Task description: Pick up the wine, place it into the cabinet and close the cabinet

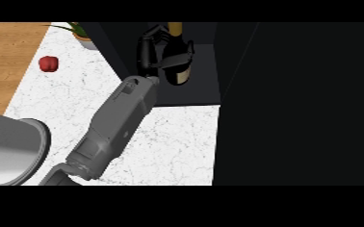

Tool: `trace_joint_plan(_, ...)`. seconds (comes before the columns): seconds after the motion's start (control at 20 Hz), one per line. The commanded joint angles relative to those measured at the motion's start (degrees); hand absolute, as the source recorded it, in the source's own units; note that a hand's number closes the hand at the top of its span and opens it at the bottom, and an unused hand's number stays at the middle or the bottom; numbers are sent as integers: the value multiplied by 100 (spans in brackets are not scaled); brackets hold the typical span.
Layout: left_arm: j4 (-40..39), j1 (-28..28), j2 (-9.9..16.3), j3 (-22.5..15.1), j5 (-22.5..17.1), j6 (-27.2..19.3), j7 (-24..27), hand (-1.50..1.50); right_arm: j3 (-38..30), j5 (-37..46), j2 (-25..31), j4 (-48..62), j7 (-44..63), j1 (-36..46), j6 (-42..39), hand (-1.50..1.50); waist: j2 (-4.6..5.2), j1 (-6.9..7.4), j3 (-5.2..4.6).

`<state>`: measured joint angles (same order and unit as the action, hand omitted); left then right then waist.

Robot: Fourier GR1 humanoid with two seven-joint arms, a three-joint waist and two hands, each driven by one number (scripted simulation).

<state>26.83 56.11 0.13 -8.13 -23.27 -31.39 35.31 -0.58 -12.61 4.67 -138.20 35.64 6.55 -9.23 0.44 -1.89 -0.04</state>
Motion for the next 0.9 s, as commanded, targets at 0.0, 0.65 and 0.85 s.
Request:
trace_joint_plan(0.0,-213,273,-12,-100,-293,-161,82,150,235,-214,-138,-688,-3,-503,-82,-150,-9,-71,3)
trace_joint_plan(0.65,-1218,838,96,1053,-667,671,244,150,137,-342,-14,-569,180,-122,-3,-150,31,-87,0)
trace_joint_plan(0.85,-1460,785,-13,1160,-754,722,587,150,477,57,-194,-321,-30,14,64,-150,72,-139,-4)
